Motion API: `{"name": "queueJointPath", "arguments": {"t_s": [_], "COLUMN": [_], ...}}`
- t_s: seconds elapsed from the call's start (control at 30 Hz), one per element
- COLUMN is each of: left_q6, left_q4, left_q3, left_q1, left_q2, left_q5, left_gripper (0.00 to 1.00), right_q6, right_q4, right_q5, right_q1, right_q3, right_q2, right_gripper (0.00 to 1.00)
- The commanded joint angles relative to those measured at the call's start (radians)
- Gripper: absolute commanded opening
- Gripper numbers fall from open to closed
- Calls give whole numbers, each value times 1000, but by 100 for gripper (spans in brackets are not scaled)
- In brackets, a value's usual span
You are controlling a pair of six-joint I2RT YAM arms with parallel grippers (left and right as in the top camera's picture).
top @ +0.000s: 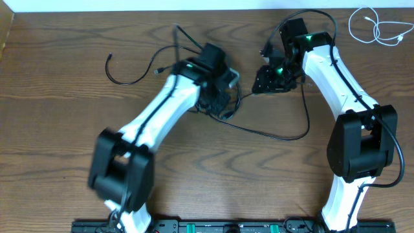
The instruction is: Untangle cables
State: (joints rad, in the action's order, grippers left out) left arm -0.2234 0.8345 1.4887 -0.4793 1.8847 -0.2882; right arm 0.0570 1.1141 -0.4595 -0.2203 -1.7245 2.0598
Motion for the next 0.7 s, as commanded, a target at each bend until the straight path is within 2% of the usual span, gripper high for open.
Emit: {"name": "queueJointPath", "arguments": {"t_s": [0.0,0.2,0.3,0.43,0.5,0.67], "left_q6": [129,159,158,201,252,449], "left_q4": [6,11,18,1,-14,-59], "left_q3": [40,40,40,40,40,40], "left_q1": [58,126,134,136,141,188], "left_q2": [-156,-232,-236,-236,-236,-236], "left_q5": [-124,-262,-300,-359,-359,-356], "left_gripper": [7,7,8,7,8,7], "right_q6": [-153,-164,-161,-88,-52,159], "right_q4": [-7,-59,-94,-88,-73,-55], "right_q5": [-281,-333,-330,-320,-274,34], "right_q1": [-6,-9,-13,-24,-35,-84], "right_q3": [4,4,4,5,5,6], "right_q2": [-41,-151,-226,-240,-235,-233], "right_gripper": [45,48,55,54,53,57]}}
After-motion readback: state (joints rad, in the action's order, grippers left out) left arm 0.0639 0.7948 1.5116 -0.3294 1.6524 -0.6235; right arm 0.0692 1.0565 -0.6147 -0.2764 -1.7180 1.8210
